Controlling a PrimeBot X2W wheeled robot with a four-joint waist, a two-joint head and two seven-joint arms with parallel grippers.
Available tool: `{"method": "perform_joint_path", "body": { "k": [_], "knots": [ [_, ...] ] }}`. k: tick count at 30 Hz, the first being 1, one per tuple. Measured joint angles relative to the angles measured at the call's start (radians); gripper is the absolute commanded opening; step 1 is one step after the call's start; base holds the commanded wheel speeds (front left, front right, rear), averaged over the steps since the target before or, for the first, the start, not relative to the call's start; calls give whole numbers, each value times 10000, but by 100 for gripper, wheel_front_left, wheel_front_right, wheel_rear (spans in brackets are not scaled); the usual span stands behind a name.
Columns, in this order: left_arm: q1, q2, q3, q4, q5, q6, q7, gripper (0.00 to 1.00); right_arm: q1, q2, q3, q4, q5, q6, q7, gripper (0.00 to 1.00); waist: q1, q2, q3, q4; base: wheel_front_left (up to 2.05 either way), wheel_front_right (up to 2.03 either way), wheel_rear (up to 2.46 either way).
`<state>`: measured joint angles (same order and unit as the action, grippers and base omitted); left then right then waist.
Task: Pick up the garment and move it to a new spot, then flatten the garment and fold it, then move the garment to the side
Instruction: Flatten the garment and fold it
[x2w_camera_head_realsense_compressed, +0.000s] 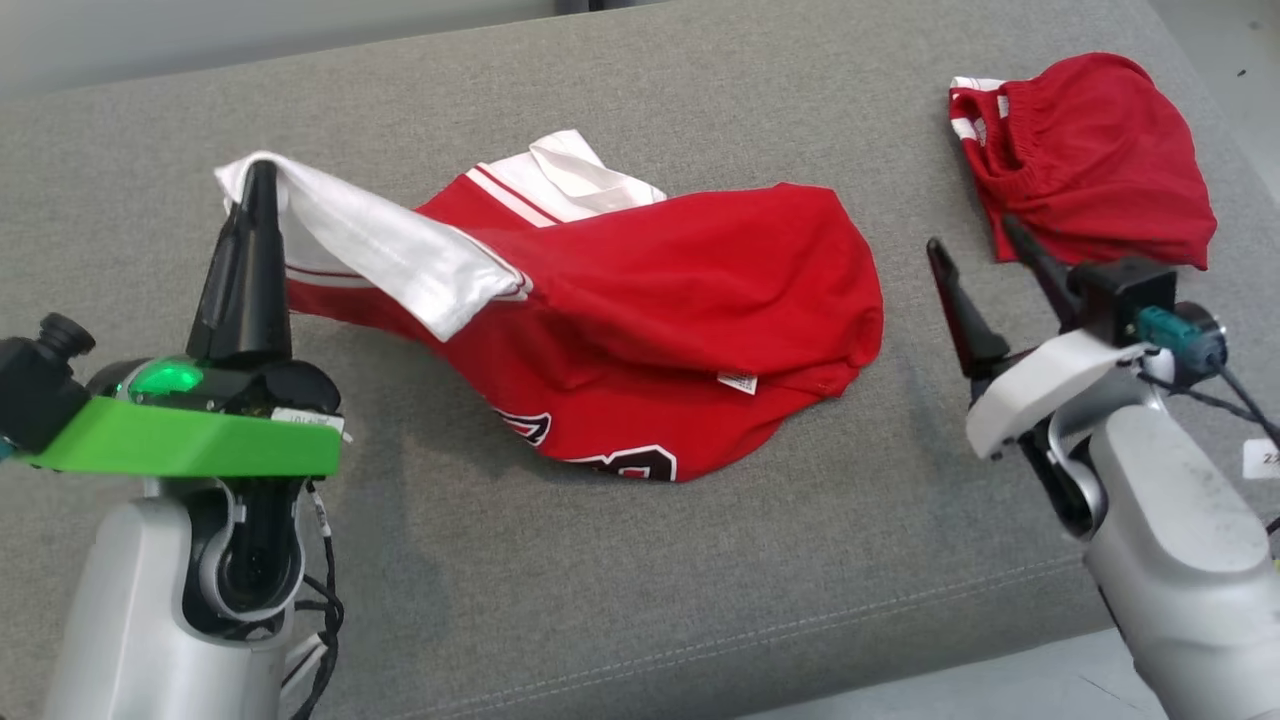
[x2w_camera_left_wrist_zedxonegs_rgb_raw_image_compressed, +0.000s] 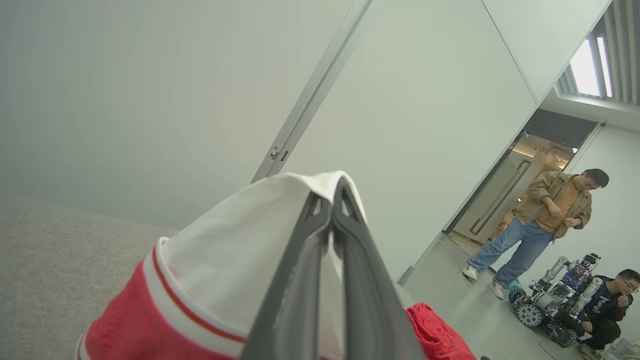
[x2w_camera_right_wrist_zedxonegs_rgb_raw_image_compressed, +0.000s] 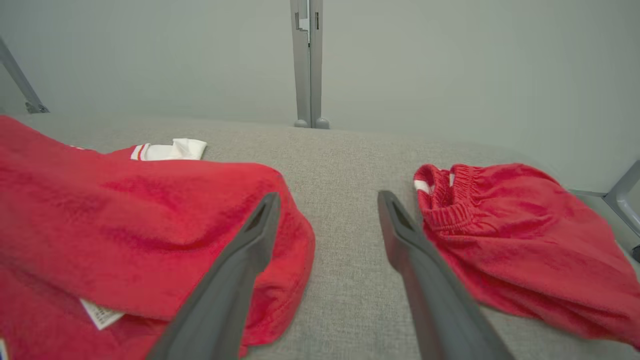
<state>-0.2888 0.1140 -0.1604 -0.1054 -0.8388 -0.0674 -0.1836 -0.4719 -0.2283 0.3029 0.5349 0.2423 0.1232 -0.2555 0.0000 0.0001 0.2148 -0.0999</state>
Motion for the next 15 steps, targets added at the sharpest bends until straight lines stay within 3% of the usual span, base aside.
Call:
{"method": "perform_joint_path", "body": {
  "k": [8,15],
  "knots": [
    [-655,-2,169,303,-153,167,453,0,1140,395,1983,150,619,12,0,100,0,0,248,-211,0,0,0],
    [-908,-4,234,550,-190,242,568,0,1226,384,2257,40,1179,12,0,100,0,0,507,-277,0,0,0]
  ]
}}
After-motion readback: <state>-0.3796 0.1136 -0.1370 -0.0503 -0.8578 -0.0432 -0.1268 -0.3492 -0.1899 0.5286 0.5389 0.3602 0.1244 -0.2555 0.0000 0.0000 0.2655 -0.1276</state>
